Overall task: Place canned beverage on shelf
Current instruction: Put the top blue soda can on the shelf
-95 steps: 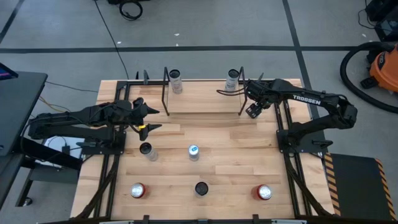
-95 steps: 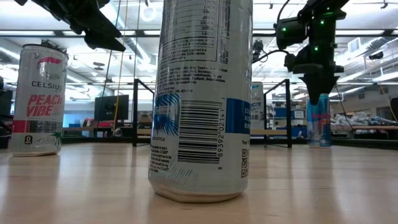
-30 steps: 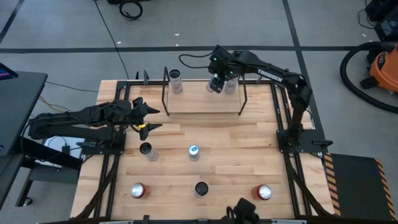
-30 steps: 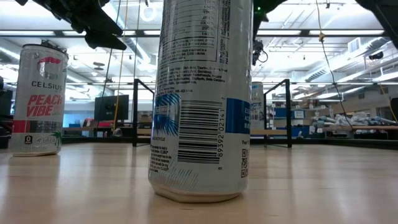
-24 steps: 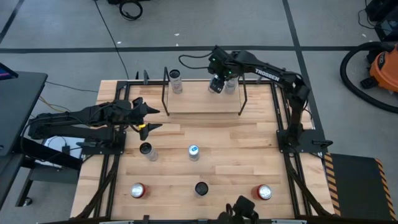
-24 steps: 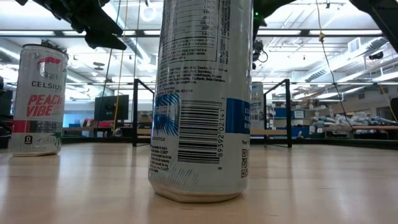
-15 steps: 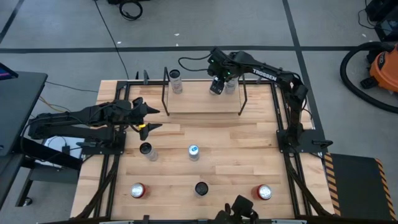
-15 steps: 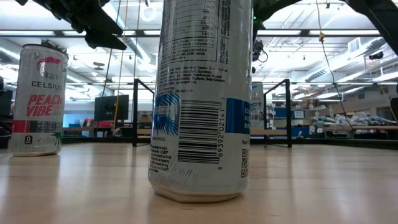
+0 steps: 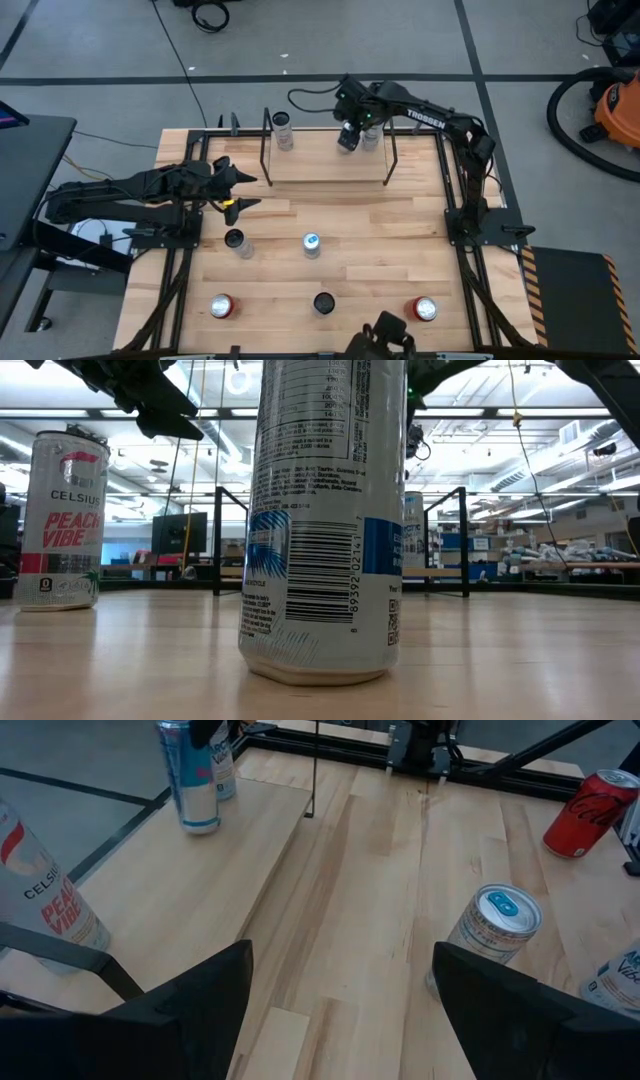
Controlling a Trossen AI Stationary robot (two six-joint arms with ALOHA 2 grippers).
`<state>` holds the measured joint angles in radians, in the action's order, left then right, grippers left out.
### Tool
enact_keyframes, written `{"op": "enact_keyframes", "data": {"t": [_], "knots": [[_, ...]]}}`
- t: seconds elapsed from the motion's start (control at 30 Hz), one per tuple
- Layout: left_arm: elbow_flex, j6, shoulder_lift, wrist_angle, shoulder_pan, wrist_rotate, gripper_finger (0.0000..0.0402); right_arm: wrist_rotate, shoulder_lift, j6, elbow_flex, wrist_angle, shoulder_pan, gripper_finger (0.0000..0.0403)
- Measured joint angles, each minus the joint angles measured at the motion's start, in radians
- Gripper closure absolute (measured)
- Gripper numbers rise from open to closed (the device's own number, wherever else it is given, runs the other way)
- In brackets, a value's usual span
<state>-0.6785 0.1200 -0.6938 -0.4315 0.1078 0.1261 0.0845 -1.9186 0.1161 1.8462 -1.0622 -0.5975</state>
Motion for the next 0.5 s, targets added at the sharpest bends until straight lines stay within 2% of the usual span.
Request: {"op": "enact_keyframes", "data": {"t": [0.23,0.5], "knots": [[0.000,0.000,0.000,-0.002,0.000,0.000,0.0090,-0.003,0.002,0.011,0.000,0.037,-0.009,0.0107],[0.000,0.000,0.000,-0.010,0.000,0.000,0.0090,-0.054,0.002,0.034,0.000,0.068,-0.009,0.0106]]}}
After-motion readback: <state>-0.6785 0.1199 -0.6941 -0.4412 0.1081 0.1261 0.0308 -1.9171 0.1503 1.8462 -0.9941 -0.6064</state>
